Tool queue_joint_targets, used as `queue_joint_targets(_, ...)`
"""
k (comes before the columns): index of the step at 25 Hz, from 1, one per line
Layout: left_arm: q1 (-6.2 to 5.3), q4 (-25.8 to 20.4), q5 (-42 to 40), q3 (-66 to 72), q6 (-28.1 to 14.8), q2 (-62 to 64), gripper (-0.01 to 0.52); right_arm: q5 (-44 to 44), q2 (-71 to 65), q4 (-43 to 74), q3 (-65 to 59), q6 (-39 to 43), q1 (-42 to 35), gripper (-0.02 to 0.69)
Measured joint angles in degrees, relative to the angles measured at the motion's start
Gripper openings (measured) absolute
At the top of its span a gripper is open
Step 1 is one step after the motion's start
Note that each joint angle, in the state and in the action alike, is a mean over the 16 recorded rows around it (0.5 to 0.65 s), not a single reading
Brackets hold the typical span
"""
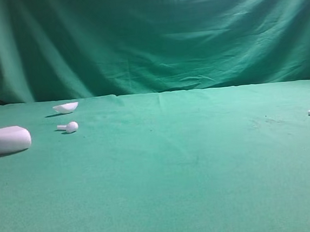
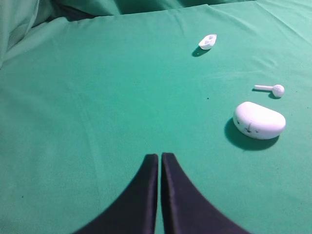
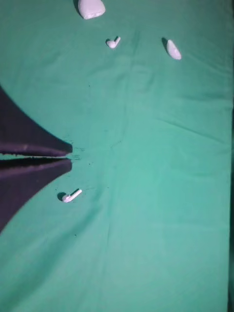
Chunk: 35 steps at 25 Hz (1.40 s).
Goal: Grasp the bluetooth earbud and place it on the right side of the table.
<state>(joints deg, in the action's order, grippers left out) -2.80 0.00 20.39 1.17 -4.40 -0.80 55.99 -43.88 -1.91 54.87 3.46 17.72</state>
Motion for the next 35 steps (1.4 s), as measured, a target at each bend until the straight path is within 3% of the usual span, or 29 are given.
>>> queue_joint_targets(11, 0.0, 0.0, 0.0, 0.0, 0.0, 0.0, 0.0, 0.2, 28.2, -0.2, -10.1, -2.7, 0.0, 0.0)
queue_joint_targets(20, 0.0, 0.0, 0.0, 0.0, 0.0, 0.0, 0.0, -1.2, 39.0, 0.1, -13.1, -4.1, 0.0, 0.0)
queue_joint_targets(27, 0.0, 0.0, 0.0, 0.0, 0.0, 0.0, 0.0, -9.0, 41.3, 2.2, -19.2, -4.1, -3.1, 0.0)
queue_joint_targets(35, 0.0, 0.0, 0.0, 0.0, 0.0, 0.0, 0.0, -23.4, 43.5, 4.3, -36.1, -3.7, -9.9, 0.0)
